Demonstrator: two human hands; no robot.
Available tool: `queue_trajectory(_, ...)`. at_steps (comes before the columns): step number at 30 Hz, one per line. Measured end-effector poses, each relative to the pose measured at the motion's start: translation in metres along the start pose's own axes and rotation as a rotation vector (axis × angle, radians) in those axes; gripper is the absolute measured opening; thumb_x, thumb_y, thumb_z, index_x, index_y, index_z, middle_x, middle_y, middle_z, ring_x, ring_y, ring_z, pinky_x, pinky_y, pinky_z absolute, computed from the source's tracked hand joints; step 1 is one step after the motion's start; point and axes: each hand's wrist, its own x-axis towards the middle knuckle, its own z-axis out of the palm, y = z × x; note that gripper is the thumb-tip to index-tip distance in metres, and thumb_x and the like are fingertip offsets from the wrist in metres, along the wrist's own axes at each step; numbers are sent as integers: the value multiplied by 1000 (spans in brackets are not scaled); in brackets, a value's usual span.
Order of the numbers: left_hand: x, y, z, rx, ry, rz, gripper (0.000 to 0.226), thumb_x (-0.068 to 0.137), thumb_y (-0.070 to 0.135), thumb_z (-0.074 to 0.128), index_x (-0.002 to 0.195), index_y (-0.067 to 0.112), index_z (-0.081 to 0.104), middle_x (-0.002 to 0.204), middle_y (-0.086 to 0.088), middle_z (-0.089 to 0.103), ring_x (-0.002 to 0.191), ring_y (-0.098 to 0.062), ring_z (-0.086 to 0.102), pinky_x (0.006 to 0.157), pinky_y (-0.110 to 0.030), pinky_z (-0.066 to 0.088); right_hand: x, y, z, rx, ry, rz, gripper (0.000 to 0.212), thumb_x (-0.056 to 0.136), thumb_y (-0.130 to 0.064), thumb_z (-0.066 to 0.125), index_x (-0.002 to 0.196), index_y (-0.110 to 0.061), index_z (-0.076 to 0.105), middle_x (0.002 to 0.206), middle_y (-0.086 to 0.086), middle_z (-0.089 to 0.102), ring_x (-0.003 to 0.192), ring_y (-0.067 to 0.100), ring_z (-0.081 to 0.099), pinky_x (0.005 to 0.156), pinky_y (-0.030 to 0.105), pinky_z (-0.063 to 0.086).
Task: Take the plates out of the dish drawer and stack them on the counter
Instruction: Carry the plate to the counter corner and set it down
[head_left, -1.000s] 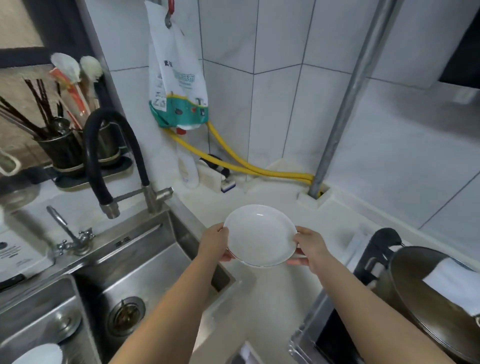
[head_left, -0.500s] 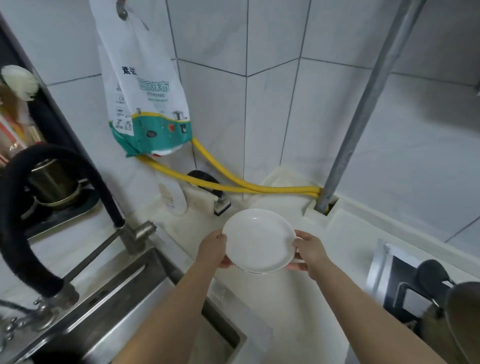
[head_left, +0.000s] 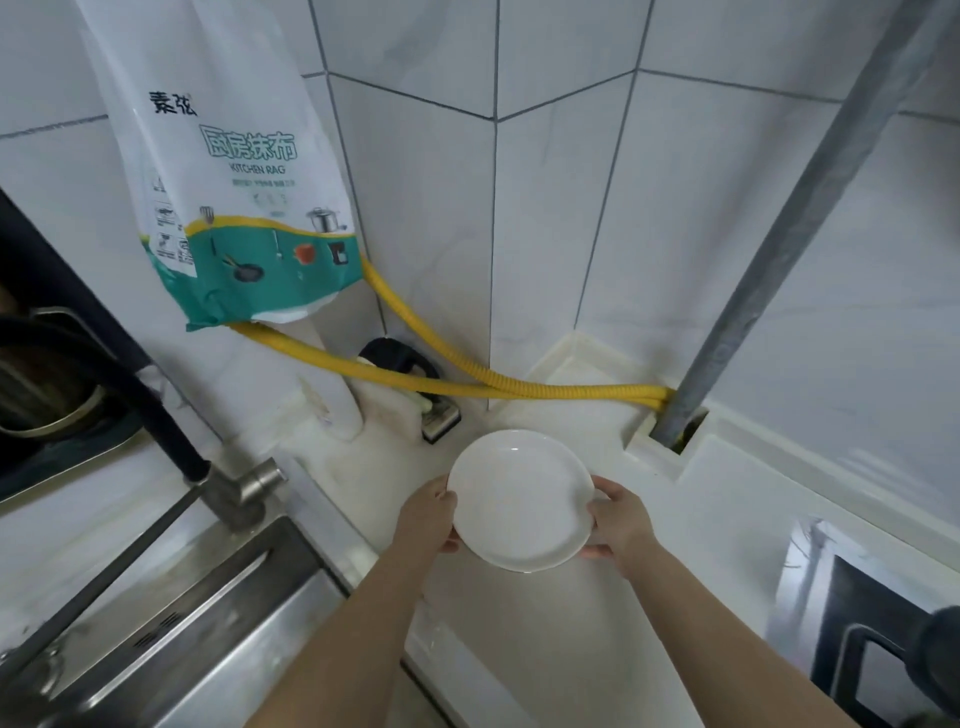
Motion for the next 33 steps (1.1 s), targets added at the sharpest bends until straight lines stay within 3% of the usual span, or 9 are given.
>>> queue_trajectory(2,3,0,1,-4,7,0,42,93,15,39,128,28,58,99,-2,64,73,-19,66,48,-24,52,3,0,2,14,3,6,44,90,1,40,123,-22,58,104,3,61,73,21,60,48,33,56)
queue_trajectory(5,9,-1,4,-22,16,-19,42,92,14,38,125,29,59,91,2,65,72,-19,66,45,-22,50,9,2,3,15,8,31,43,89,2,38,115,-26,59,91,-3,60,70,21,60,49,34,58)
queue_trajectory(10,16,-7,7,-62,31,-15,39,89,10,40,116,26,65,84,3,66,68,-23,64,59,-35,59,17,7,3,-29,-1,27,42,88,0,36,99,-32,60,85,-7,61,70,24,63,67,49,61)
queue_trajectory(13,17,-9,9,-58,35,-8,38,91,10,40,117,26,63,87,3,65,69,-23,63,56,-32,58,18,9,2,-25,-1,22,46,88,1,33,91,-36,61,88,-9,61,77,27,64,67,53,60)
queue_trajectory(25,16,-13,5,-30,69,7,34,88,10,40,81,35,62,82,1,65,69,-21,60,59,-34,58,7,15,11,-107,8,-36,43,85,-8,36,92,-40,63,88,-6,64,73,29,67,50,37,59)
queue_trajectory(30,15,-17,2,-19,83,-13,31,89,9,39,100,26,63,90,-1,64,75,-20,61,63,-37,60,5,17,17,-116,17,-12,45,87,-7,35,108,-35,62,89,-8,64,69,22,64,39,24,51)
queue_trajectory(33,16,-20,1,40,99,16,36,92,8,38,114,19,63,96,-1,61,71,-10,55,47,-21,48,5,22,19,-104,21,-6,44,86,-9,37,112,-31,64,97,-4,67,70,22,65,41,25,52)
